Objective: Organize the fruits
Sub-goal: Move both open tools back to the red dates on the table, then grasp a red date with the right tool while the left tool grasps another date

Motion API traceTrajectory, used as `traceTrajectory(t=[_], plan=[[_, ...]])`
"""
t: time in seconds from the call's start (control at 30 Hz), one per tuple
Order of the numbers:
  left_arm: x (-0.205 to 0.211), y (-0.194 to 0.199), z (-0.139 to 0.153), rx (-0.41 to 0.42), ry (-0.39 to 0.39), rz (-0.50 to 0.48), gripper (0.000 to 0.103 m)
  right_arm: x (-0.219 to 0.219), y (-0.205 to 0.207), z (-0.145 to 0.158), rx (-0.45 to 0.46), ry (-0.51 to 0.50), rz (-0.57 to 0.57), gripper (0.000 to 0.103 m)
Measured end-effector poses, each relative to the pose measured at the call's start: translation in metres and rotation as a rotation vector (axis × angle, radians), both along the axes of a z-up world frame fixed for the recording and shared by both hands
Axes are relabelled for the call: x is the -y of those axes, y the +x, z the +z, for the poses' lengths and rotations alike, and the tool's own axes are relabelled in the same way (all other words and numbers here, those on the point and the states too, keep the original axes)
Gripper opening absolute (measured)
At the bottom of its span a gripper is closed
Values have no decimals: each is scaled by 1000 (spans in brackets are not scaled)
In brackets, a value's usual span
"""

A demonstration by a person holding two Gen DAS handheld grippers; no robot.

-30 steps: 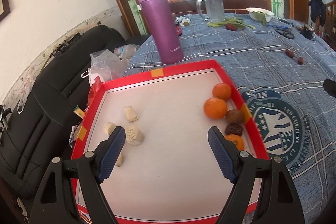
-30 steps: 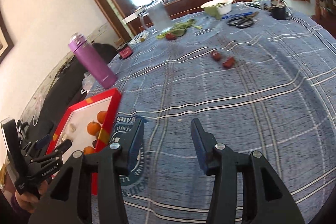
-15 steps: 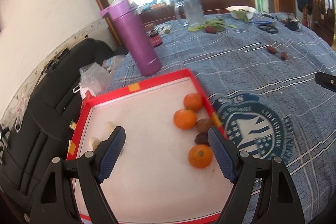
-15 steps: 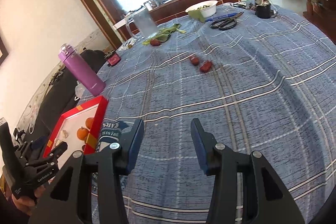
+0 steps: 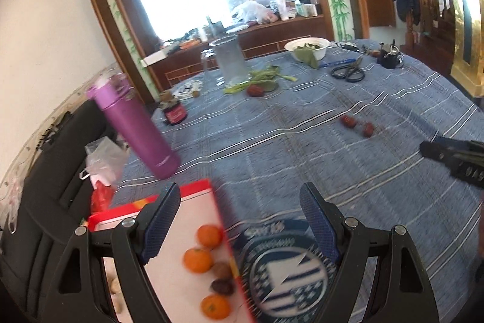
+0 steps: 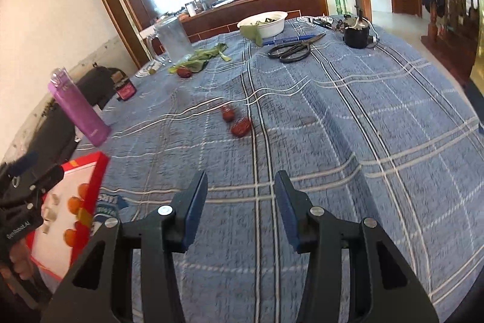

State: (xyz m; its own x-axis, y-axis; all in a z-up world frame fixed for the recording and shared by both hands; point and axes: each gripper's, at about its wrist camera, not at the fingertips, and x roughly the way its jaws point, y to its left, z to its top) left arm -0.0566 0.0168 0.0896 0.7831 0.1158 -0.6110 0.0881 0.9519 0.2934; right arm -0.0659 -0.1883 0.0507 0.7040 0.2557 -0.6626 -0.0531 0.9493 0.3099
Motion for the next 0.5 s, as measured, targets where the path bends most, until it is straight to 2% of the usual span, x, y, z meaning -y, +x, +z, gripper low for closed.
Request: traceTrajectory(t=[0.2, 0.5], plan=[[15, 39, -9, -65, -27, -3, 81, -18, 41, -4, -20, -27, 25, 47], [20, 78, -21, -114, -4, 32, 81, -27, 106, -33, -127, -28, -29, 32]])
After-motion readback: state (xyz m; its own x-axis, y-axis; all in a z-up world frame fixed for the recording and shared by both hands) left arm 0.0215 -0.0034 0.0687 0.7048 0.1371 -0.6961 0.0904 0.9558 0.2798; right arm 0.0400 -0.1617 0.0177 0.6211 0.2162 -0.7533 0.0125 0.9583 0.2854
